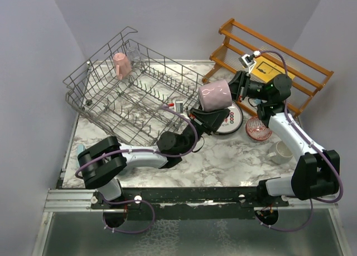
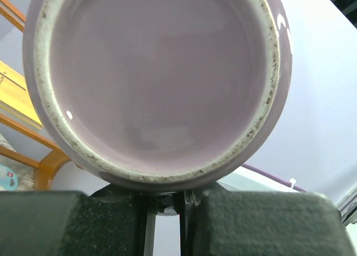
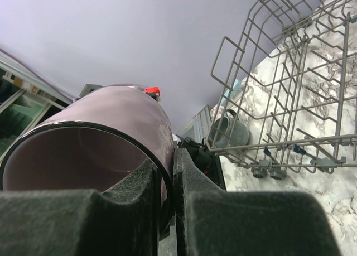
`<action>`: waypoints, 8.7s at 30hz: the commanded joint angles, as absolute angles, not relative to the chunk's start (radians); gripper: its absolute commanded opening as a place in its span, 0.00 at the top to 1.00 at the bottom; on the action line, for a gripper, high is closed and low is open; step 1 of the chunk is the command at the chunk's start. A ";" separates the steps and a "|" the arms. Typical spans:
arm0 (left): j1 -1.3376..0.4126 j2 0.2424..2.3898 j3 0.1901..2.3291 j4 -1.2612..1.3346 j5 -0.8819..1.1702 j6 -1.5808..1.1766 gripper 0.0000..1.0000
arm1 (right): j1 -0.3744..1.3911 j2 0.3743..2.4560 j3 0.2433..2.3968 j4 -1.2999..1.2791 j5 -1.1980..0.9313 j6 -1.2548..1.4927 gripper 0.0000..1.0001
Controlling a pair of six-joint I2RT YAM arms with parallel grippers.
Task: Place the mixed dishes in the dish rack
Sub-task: Pick up the cup at the center of the board, then turn the cup upside down in the dish rack.
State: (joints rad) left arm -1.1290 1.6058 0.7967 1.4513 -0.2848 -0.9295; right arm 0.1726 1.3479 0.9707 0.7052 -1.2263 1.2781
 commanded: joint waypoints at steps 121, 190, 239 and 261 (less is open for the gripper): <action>0.196 1.877 1.557 -0.215 0.100 0.110 1.00 | 0.053 1.155 0.826 -0.006 -1.354 0.000 0.20; 0.208 1.953 1.646 -0.331 0.172 -0.068 0.73 | 0.054 1.155 0.831 -0.012 -1.360 -0.001 0.20; 0.208 1.881 1.631 -0.305 0.244 -0.274 0.53 | 0.054 1.154 0.832 -0.014 -1.359 -0.003 0.20; 0.208 1.634 1.406 -0.246 0.102 -0.263 0.39 | 0.054 1.147 0.833 -0.019 -1.368 -0.006 0.20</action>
State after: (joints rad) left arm 0.2073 1.7115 1.4155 -0.2729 0.1379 -0.2741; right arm 0.0578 1.1648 0.8051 -0.0010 -1.3735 0.0051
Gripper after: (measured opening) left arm 0.610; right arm 0.798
